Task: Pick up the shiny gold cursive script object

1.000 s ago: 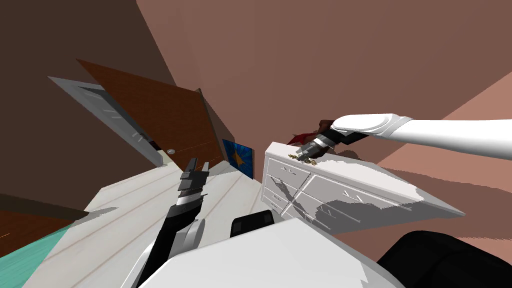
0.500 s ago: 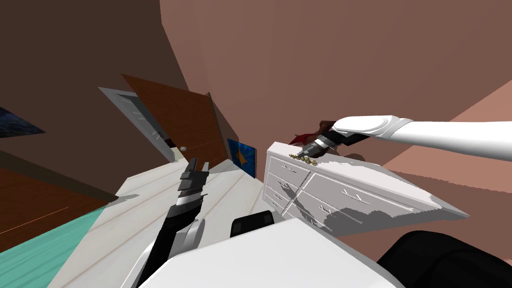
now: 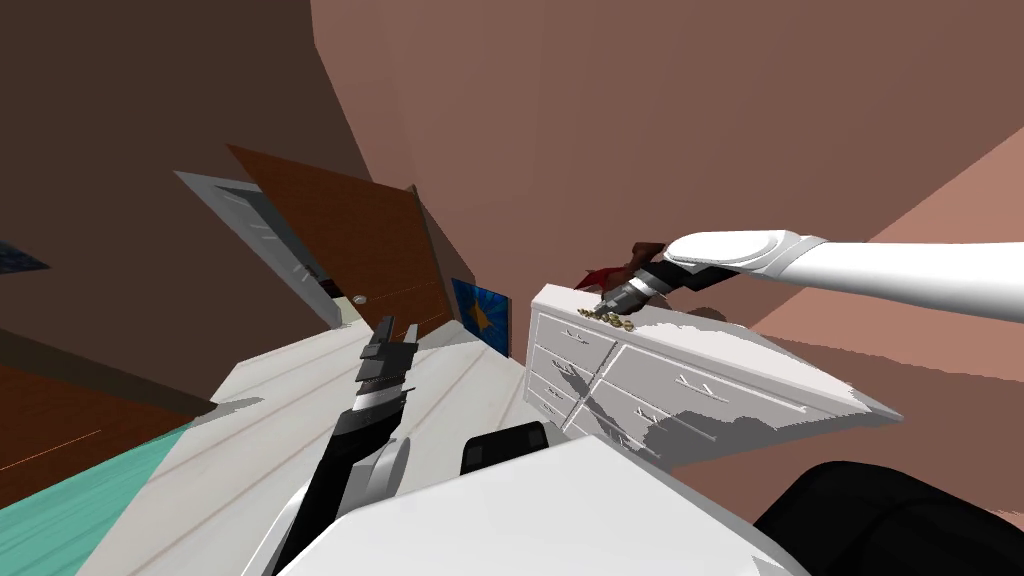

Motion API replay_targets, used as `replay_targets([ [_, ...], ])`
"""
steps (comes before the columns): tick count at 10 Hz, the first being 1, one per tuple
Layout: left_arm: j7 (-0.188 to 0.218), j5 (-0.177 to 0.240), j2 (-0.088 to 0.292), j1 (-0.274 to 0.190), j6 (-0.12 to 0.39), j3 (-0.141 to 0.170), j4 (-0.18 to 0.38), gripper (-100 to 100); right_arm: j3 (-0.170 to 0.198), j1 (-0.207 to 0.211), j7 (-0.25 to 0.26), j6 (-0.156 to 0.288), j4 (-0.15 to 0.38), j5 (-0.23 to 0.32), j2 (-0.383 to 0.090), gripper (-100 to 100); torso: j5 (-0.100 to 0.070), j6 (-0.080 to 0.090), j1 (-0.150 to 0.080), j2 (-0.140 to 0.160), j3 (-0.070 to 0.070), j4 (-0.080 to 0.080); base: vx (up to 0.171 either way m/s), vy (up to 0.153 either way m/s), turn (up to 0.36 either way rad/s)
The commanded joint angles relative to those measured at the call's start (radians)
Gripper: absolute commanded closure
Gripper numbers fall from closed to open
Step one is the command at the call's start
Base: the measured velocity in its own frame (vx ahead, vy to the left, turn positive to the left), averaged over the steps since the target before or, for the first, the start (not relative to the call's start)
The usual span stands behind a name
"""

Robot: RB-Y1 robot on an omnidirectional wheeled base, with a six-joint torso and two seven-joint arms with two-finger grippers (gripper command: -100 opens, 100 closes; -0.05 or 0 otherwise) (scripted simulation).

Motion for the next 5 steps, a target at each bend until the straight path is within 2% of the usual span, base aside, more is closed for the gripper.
replay_targets([
  [1, 0.0, 0.0, 0.0, 0.0, 0.0, 0.0, 0.0, 0, -0.006, -0.002, 0.01, -0.008, -0.016, -0.01, -0.006, 100, 0.0, 0.0, 0.0, 0.0, 0.0, 0.0, 0.127, -0.021, -0.349],
  [3, 0.0, 0.0, 0.0, 0.0, 0.0, 0.0, 0.0, 0, -0.03, -0.016, 0.022, -0.036, -0.064, -0.018, -0.007, 100, 0.0, 0.0, 0.0, -0.006, -0.004, -0.001, 0.184, -0.006, -0.387],
  [4, 0.0, 0.0, 0.0, 0.0, 0.0, 0.0, 0.0, 0, -0.037, -0.019, 0.025, -0.043, -0.076, -0.02, -0.008, 100, 0.0, -0.001, 0.001, -0.009, -0.005, -0.002, 0.149, 0.021, -0.258],
  [5, 0.0, 0.0, 0.0, 0.0, 0.0, 0.0, 0.0, 0, -0.032, -0.017, 0.024, -0.039, -0.061, -0.021, -0.011, 100, 0.0, -0.002, 0.002, -0.008, -0.005, -0.003, 0.054, 0.014, -0.04],
])
